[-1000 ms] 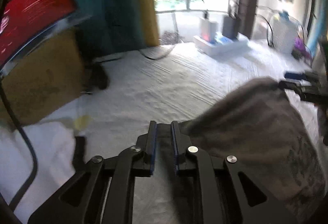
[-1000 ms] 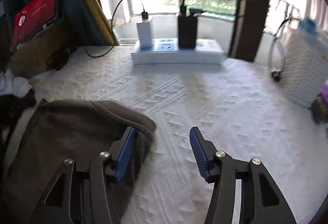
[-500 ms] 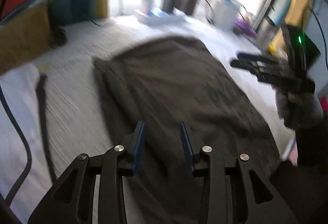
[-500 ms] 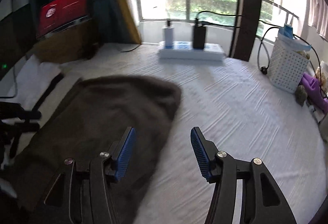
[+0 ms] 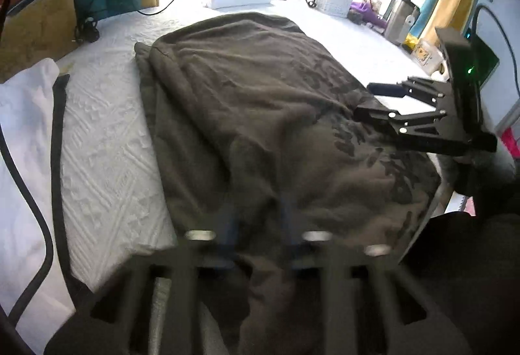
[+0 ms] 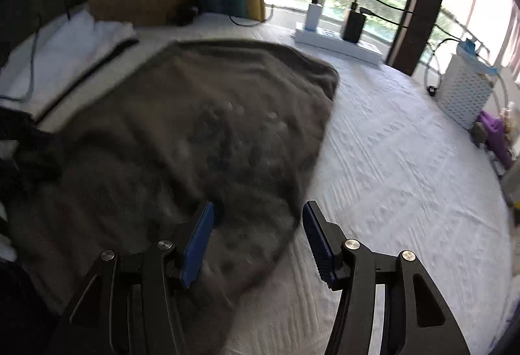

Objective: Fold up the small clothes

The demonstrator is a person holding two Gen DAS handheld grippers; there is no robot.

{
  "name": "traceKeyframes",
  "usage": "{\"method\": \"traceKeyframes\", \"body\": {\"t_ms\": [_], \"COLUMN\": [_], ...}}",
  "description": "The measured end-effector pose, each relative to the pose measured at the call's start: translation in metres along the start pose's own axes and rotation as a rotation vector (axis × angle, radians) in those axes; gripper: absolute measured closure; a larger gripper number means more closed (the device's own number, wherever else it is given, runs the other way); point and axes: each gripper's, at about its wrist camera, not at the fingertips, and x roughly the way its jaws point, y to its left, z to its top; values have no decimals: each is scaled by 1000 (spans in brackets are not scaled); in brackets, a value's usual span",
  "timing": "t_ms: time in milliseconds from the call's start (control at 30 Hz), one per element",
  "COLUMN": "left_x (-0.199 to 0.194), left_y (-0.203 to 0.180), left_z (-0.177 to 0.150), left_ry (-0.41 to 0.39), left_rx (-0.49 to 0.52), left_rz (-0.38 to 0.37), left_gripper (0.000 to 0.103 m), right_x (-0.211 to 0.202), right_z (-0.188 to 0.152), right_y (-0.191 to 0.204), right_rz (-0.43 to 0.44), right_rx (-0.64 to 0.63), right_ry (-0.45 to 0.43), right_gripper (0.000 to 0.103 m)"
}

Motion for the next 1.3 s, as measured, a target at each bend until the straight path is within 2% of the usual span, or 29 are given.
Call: {"method": "traceKeyframes", "body": {"t_ms": [133, 400, 533, 600, 633, 667, 800, 833, 867, 967, 1033, 1133, 1300], "left_x": [-10, -26, -49, -54, -54, -52, -30, -28, -26, -26, -29, -33, -30], "left_y": [1, 7, -1, -8, -11, -13, -17, -17, -17, -19, -21, -24, -23], "left_z": [-14, -25, -27, -29, -31, -34, -44, -47, -50, -59, -62, -63, -67], "left_ry": [-24, -39, -104, -115, -116, -112, -38, -36, -35, -38, -41, -49, -49], "left_rx": [-22, -68, -86, -68, -61, -64, -76, -79, -78, -78, -64, -48, -33], "left_rz": [34, 32, 14, 15, 14, 8, 49, 64, 72, 91, 102, 118, 121], "left_gripper": [101, 101, 99, 76, 48, 38, 38, 44, 61, 81, 87, 91, 92], "right_x": [-7, -25, -38, -48, -53, -56, -56, -54, -53, -53, -55, -58, -60], "right_z": [-14, -33, -34, -36, -38, -40, -52, -56, -60, -71, -75, -80, -85], "right_y": [-11, -16, -15, -13, -11, -7, 5, 6, 7, 7, 6, 5, 5], "right_rz": [-15, -35, -41, -22, -1, 16, 18, 19, 19, 12, 10, 6, 4], "right_rx": [48, 77, 88, 100, 104, 103, 84, 87, 92, 97, 106, 113, 130], "right_ry": [-1, -9, -18, -39, -52, -57, -35, -27, -19, -9, -12, -13, -18], "right_gripper": [37, 37, 36, 36, 36, 36, 36, 36, 36, 36, 36, 36, 36]}}
